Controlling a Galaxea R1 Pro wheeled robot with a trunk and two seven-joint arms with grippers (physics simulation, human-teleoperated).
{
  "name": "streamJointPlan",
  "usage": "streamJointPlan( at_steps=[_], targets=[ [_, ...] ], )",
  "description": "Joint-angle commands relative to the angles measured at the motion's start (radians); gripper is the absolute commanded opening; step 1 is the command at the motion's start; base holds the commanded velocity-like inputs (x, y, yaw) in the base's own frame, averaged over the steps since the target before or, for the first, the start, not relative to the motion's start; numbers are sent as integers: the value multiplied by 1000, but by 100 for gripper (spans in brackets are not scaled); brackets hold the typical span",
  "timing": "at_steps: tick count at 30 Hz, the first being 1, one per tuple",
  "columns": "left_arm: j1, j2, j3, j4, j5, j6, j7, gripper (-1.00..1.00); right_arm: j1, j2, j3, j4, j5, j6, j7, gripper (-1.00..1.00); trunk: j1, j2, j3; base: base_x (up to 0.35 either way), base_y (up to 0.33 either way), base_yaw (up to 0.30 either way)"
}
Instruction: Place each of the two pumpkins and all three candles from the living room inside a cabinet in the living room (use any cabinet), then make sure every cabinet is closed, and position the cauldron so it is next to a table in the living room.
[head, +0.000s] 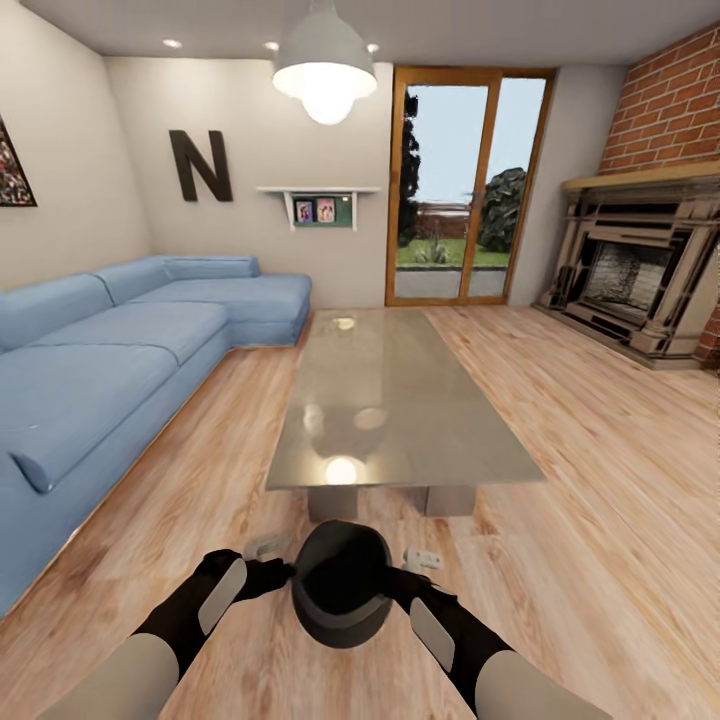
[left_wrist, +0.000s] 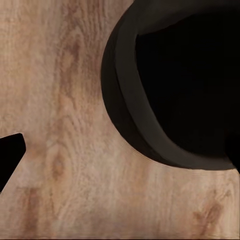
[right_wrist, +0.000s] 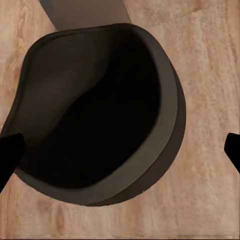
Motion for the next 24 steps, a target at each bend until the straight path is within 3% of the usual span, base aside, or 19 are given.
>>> streamJointPlan(
  at_steps=[1, 14, 24],
  targets=[
    [0, 1, -7, -2, 11, 2, 9, 100, -1, 0, 5, -1, -4, 4, -8, 100, -5, 7, 2, -319, 74, 0],
    [0, 2, -7, -2, 11, 2, 9, 100, -1, 0, 5, -1, -4, 6, -8, 100, -55, 98, 43, -317, 83, 0],
    [0, 2, -7, -2, 11, 2, 9, 100, -1, 0, 5, -1, -4, 6, -4, 100, -93, 168, 74, -67, 11, 0]
  ],
)
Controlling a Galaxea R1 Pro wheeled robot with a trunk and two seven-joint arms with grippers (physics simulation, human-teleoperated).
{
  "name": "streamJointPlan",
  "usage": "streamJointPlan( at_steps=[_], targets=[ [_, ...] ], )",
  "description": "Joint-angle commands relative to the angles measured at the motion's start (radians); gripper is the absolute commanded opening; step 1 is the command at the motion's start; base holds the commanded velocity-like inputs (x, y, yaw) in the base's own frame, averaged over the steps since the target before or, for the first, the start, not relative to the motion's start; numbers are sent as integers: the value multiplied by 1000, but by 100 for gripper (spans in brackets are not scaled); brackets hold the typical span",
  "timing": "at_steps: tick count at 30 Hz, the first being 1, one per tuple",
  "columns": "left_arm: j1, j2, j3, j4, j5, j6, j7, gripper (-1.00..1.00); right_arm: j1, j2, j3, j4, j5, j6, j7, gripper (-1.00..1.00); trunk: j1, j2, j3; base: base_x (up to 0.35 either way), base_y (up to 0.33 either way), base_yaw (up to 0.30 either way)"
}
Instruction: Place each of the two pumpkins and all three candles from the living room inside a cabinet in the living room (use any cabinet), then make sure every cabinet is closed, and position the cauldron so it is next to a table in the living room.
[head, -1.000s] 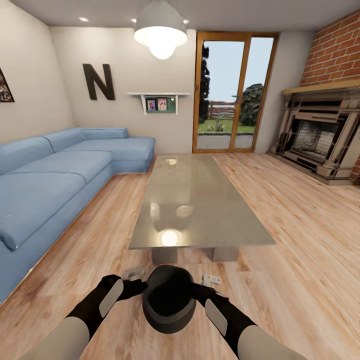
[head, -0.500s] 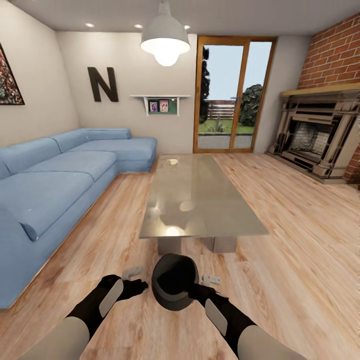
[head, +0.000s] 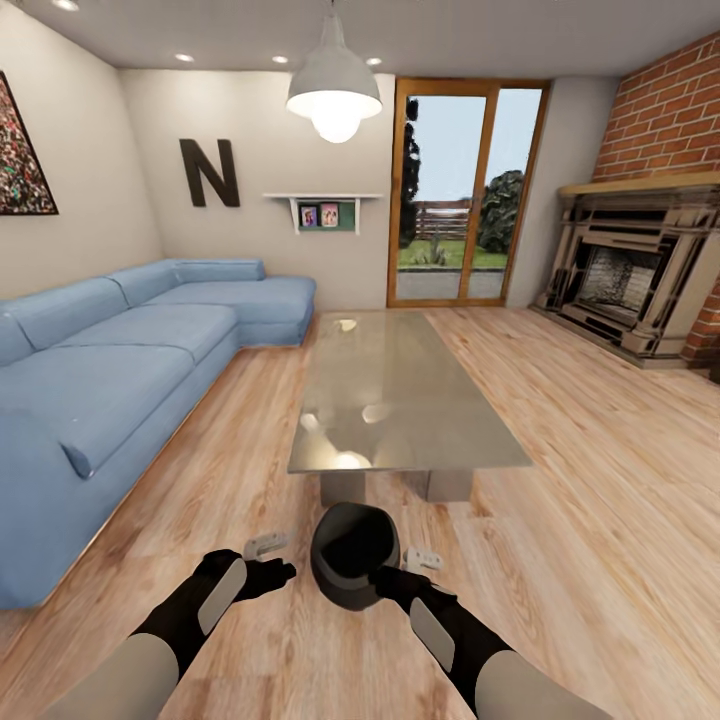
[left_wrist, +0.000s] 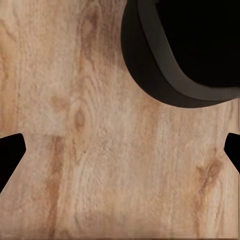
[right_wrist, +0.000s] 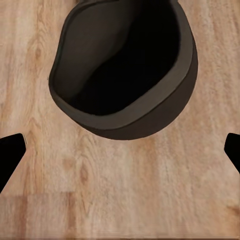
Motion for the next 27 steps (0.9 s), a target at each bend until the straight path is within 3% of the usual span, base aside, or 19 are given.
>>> streamJointPlan(
  at_steps=[1, 9, 27],
  targets=[
    [0, 1, -7, -2, 11, 2, 9, 100, -1, 0, 5, -1, -3, 4, -6, 100, -4, 7, 2, -137, 1, 0],
    [0, 0, -7, -2, 11, 2, 9, 100, -1, 0, 5, 0, -4, 5, 3, 100, -35, 63, 27, -213, 0, 0],
    [0, -1, -9, -2, 16, 2, 9, 100, -1, 0, -6, 1, -7, 41, -6, 100, -104, 189, 79, -13, 0, 0]
  ],
)
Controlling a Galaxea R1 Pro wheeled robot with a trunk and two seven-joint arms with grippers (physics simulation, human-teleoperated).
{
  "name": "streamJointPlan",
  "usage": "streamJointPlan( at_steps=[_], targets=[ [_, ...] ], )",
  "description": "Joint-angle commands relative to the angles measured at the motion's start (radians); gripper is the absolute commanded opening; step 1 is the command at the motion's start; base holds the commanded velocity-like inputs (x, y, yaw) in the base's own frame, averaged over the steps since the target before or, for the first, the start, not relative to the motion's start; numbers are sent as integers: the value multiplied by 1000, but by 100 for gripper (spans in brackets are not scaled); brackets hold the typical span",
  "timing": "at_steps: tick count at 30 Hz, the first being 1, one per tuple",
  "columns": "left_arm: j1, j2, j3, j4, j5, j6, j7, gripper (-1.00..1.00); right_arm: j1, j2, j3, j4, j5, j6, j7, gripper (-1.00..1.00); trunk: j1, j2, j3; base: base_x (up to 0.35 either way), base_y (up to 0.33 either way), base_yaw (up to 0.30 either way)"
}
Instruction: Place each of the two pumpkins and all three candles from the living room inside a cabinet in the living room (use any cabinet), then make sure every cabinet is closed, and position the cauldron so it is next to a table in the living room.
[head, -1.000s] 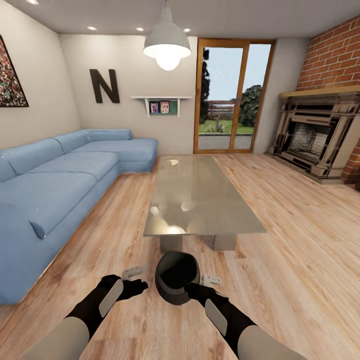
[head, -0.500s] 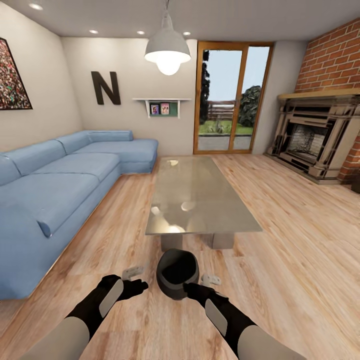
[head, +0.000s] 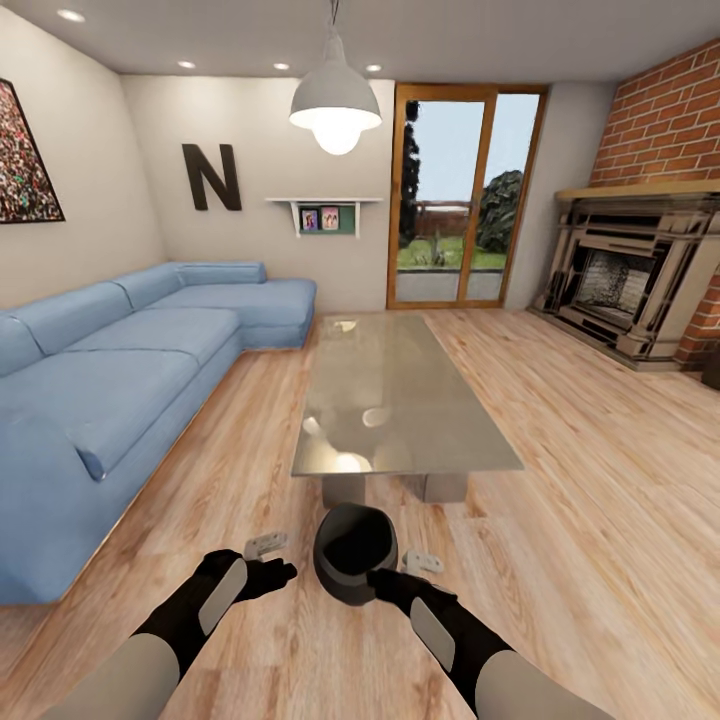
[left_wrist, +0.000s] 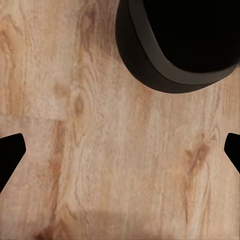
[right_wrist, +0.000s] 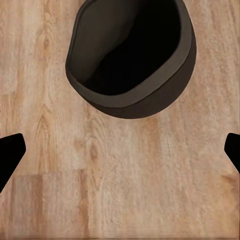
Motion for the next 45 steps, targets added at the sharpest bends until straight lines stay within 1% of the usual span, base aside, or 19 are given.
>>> streamJointPlan(
  at_steps=[1, 9, 13, 19, 34, 37, 42, 45],
  targets=[
    [0, 3, -7, -2, 11, 2, 9, 100, -1, 0, 4, -1, -4, 17, -8, 100, -4, 7, 2, 0, 0, 0],
    [0, 5, -6, 6, 5, 2, 9, 100, -1, 0, 4, -2, -3, 34, -9, 100, -35, 63, 27, 0, 0, 0],
    [0, 4, -6, 10, 0, 2, 9, 100, -1, 0, 4, -2, -3, 65, -9, 100, -50, 91, 40, 0, 0, 0],
    [0, 4, -12, 14, 1, 2, 9, 100, 0, 0, 3, -1, -4, 88, -7, 100, -73, 133, 58, -70, 0, 0],
    [3, 4, -18, 62, 0, 1, 15, 100, 5, 0, 4, 10, -5, 92, -8, 100, -73, 133, 58, -324, 0, 0],
    [4, 5, -18, 65, -1, 1, 15, 100, 6, 0, 4, 10, -4, 92, -8, 100, -73, 133, 58, -177, 0, 0],
    [9, 6, -18, 76, -2, 0, 15, 100, 6, 0, 5, 11, -4, 91, -9, 100, -92, 168, 74, -27, 0, 0],
    [10, 6, -20, 111, -4, -2, 14, 100, 6, 0, 5, 13, -4, 85, -9, 100, -104, 189, 84, -4, 0, 0]
  ],
)
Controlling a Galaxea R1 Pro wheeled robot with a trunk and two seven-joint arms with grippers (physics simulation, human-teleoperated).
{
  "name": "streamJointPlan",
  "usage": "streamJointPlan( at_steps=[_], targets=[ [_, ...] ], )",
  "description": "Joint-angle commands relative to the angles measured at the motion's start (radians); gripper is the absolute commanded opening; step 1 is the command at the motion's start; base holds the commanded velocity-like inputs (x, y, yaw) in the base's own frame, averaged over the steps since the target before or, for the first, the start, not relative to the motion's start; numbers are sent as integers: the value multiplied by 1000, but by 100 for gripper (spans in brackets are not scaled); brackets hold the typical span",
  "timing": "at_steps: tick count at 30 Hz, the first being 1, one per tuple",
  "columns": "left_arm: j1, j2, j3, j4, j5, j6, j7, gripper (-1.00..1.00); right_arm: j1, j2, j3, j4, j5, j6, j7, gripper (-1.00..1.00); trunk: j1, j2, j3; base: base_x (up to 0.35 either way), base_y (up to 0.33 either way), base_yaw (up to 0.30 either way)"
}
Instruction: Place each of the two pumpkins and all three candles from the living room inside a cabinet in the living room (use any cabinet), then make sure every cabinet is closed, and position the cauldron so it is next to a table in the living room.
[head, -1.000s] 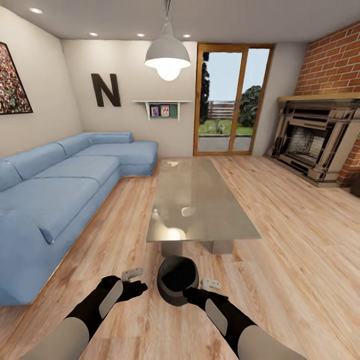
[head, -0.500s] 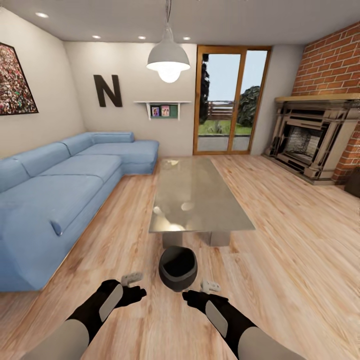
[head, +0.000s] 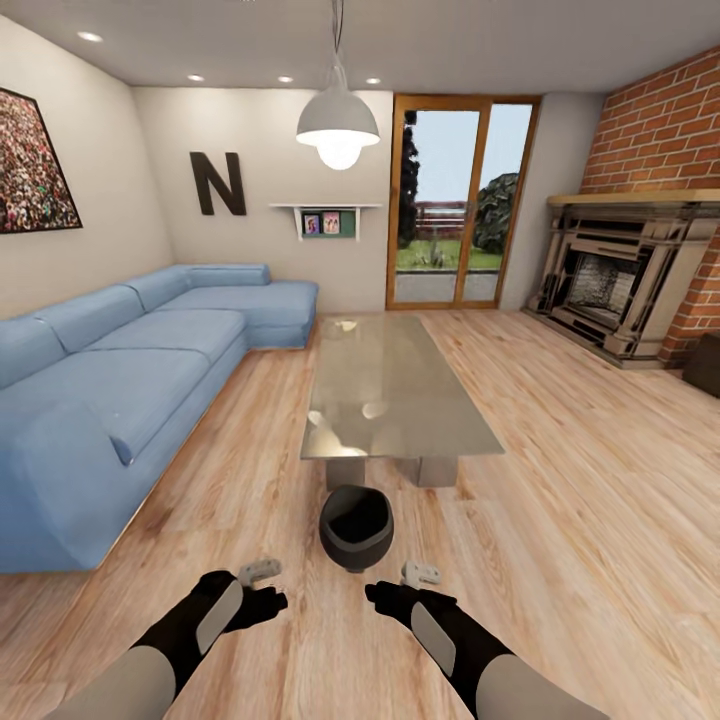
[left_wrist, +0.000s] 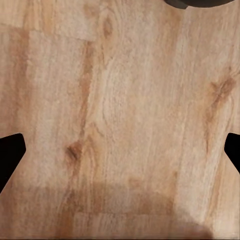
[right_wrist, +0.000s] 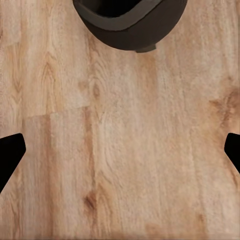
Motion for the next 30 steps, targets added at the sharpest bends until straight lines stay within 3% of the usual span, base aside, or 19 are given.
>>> streamJointPlan(
  at_steps=[1, 11, 16, 21, 26, 30],
  targets=[
    [0, 1, -8, 3, 10, 2, 8, 100, -1, 0, 5, -1, -6, 3, -8, 100, -4, 7, 2, -2, 0, 0],
    [0, 3, -12, 128, 3, -27, 2, 100, 0, 0, 4, 1, -4, -6, -9, 100, -42, 77, 34, 0, 0, 0],
    [0, 24, -39, 184, 4, -72, 0, 100, 6, 0, 4, 24, -3, -25, -11, 100, -62, 112, 49, 0, 0, 0],
    [1, 26, -77, 295, 7, -191, -2, 100, 11, 0, 5, 87, -3, -102, -11, 100, -81, 147, 65, 0, 0, 0],
    [2, 25, -99, 324, 7, -230, -2, 100, 12, 0, 6, 193, -2, -230, -10, 100, -100, 182, 81, 0, 0, 0],
    [4, 26, -107, 329, 9, -272, -2, 100, 12, 0, 6, 233, -2, -280, -8, 100, -115, 210, 93, 0, 0, 0]
  ],
)
